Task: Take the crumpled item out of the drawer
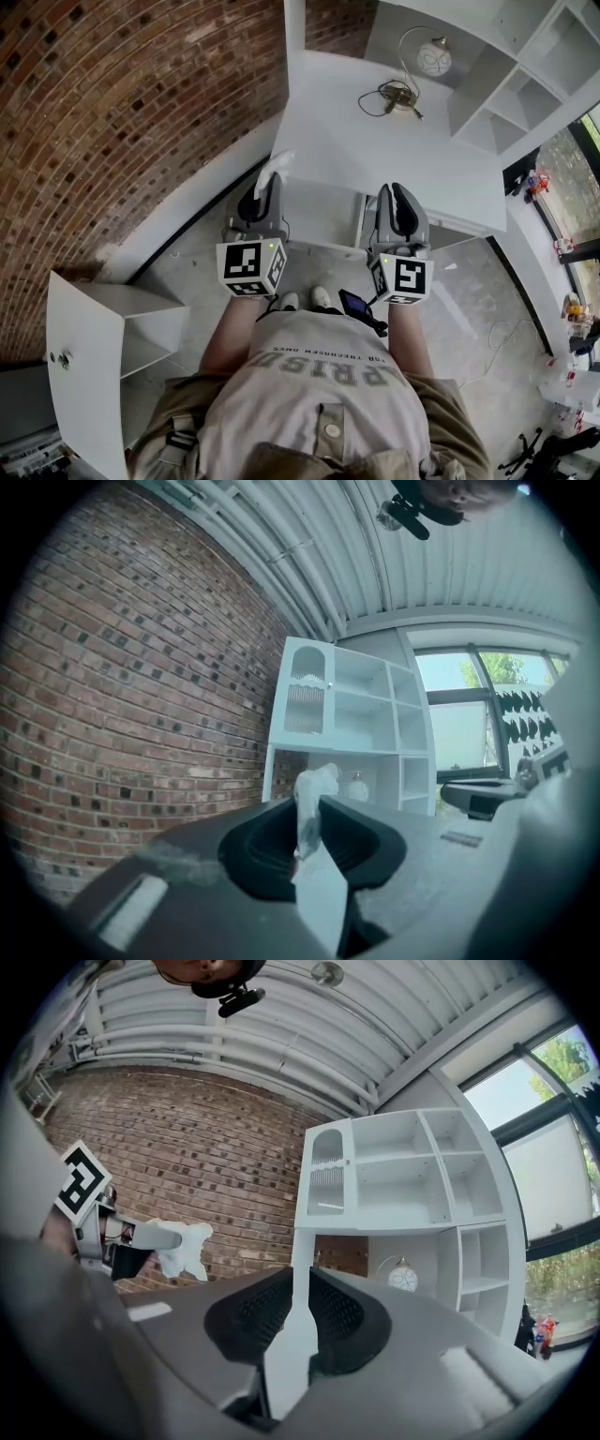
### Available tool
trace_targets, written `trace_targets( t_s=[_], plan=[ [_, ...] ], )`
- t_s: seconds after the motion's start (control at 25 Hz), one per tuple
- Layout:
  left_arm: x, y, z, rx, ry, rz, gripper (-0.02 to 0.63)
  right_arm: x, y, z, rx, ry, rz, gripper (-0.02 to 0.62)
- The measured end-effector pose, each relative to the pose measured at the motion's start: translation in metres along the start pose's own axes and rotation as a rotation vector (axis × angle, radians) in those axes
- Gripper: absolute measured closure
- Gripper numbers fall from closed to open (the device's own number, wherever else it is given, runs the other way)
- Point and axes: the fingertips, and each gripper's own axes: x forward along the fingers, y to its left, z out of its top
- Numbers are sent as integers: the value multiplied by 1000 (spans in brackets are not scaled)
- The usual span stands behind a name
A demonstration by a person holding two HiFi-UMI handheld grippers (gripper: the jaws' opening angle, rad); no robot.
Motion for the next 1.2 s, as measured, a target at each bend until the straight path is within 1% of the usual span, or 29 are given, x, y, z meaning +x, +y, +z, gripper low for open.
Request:
trace_targets(
  t_s=[0.2, 0.28, 0.68, 1.2],
  plan=[
    [-6, 10, 10, 56, -25, 47, 537, -2, -6, 6, -10, -22, -36, 567],
    [-8, 13, 14, 66, -36, 60, 537, -3, -9, 9, -9, -32, -51, 581],
    [-14, 27, 22, 68, -66, 109, 537, -1, -16, 13, -26, -42, -92, 593],
    [-10, 34, 23, 69, -72, 127, 538, 6, -16, 15, -54, -36, -102, 595]
  ],
)
